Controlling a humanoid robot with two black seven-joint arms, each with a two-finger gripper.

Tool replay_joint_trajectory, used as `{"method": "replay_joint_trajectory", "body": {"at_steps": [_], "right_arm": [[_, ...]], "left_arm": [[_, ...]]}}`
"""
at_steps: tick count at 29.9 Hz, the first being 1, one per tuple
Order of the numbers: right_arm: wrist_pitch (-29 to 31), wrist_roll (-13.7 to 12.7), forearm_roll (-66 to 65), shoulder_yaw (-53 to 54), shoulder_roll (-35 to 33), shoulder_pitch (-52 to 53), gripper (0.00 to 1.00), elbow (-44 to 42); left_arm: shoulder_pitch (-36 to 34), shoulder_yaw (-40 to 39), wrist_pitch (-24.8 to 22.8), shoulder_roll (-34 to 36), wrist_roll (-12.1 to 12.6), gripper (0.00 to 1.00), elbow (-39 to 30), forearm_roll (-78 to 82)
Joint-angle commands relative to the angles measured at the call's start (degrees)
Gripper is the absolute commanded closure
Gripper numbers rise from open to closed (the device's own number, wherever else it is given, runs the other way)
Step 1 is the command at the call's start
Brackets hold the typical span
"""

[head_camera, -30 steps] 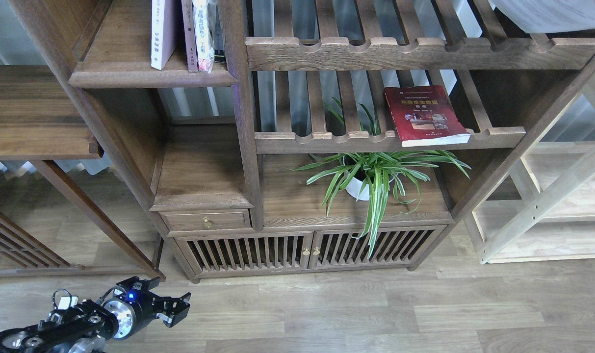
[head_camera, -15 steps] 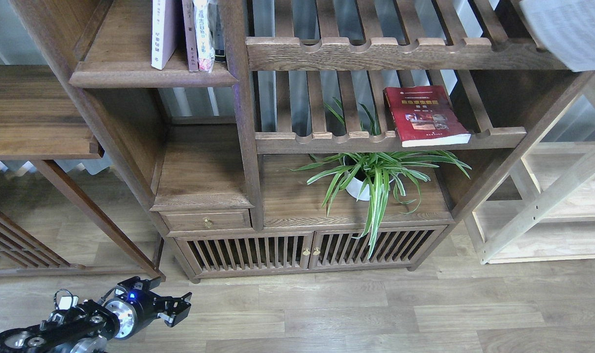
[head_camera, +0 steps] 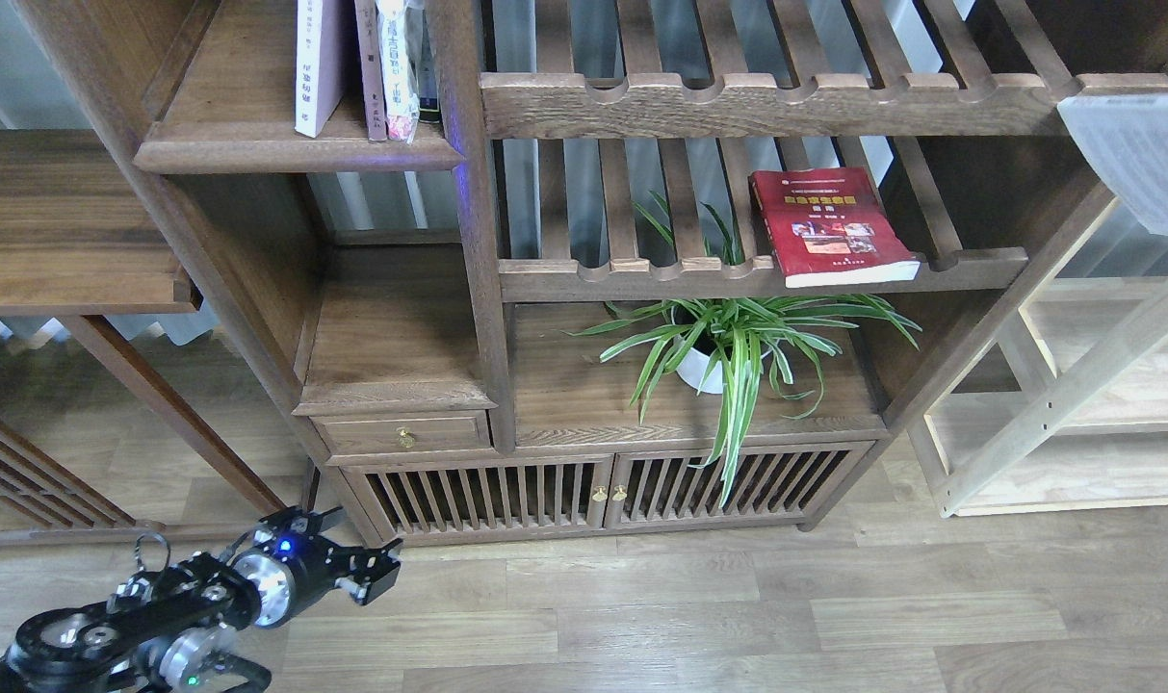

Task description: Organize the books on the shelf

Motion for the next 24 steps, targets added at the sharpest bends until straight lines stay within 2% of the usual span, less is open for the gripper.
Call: {"method": "replay_joint_trajectory", "body": {"at_steps": [1,14,19,24], "right_arm": [[-0.01,0.08,-1.03,-3.64,0.01,0.02,0.99,-0.16],[-0.01,0.08,-6.74,-17.27,0.01,0.46,0.99,-0.51],[-0.01,0.08,-10.87,-20.61,0.01,0.46,0.99,-0.51],[-0.01,0.08,-11.75,-24.30,0.01,0.46,0.99,-0.42]], "left_arm": [[-2.16,0.18,0.00,-1.84,0.45,0.14,0.17,0.09],[-8.84,1.33,0.00,-6.77,1.59,0.14,0.62,0.00],[-9.81,1.50,-3.25,-8.79,1.50,0.14,0.44,0.18],[-11.83,1.50,-4.48,-11.68,1.42,0.13,0.44,1.06]]}}
